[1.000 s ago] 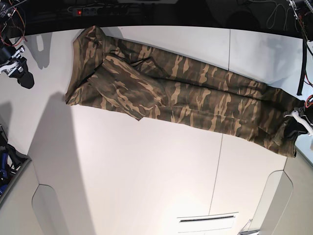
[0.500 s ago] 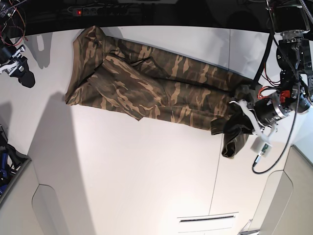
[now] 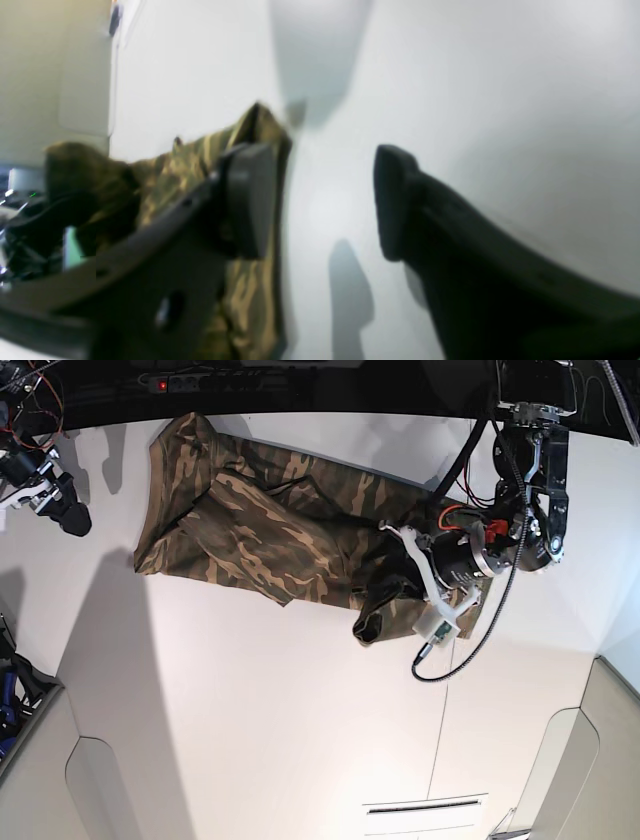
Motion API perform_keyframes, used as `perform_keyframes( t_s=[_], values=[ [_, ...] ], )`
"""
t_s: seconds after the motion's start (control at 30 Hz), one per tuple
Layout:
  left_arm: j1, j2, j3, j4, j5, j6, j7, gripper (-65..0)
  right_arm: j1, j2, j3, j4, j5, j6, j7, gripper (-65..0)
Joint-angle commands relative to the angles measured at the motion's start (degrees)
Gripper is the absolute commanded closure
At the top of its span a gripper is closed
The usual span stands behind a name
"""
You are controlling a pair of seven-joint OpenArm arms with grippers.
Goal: Fold the T-shirt properly
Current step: 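Carry the strip end with the left gripper toward the right gripper, then hold the folded end with the left gripper while the right gripper grasps the other end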
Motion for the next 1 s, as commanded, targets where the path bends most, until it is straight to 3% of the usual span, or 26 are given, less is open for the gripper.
perform_keyframes(
  t_s=[0.0, 0.07, 0.1, 0.3, 0.5, 0.73, 0.97],
  values=[
    [-0.55, -0.33, 0.55, 0.44, -0.79, -0.42, -2.86, -22.0, 0.17, 0.48, -0.33, 0.98, 1.18, 0.59, -0.13, -31.9],
    [0.0, -0.31, 1.88, -0.44, -0.57, -0.39, -4.85, -32.4, 0.15, -0.26, -2.05, 0.98, 1.31, 0.59, -0.44, -31.9],
    [0.07, -0.28, 2.58, -1.01, -0.63, -0.39, -5.38, -33.5, 0.15, -0.55, -3.08, 0.98, 1.31, 0.59, -0.5, -31.9],
    [1.9, -0.31, 5.62, -2.05, -0.61, -0.39, -5.31, -33.5, -1.14, -1.66, -11.37, 0.98, 1.11, 0.59, -0.46, -31.9],
    [2.91, -0.31, 5.6, -2.05, -0.66, -0.39, -5.07, -33.5, -1.62, -4.98, -17.59, 0.98, 0.83, 0.74, -0.28, -31.9],
    [3.02, -0.33, 5.6, -2.05, -0.59, -0.39, -4.63, -33.5, -1.73, -6.82, -19.8, 0.98, 2.36, 1.11, -0.83, -31.9],
    [3.67, -0.35, 5.6, -2.05, -0.63, -0.39, -2.25, -33.5, -1.75, -6.12, -19.71, 1.05, 7.32, 2.08, -6.01, -31.9]
  ],
)
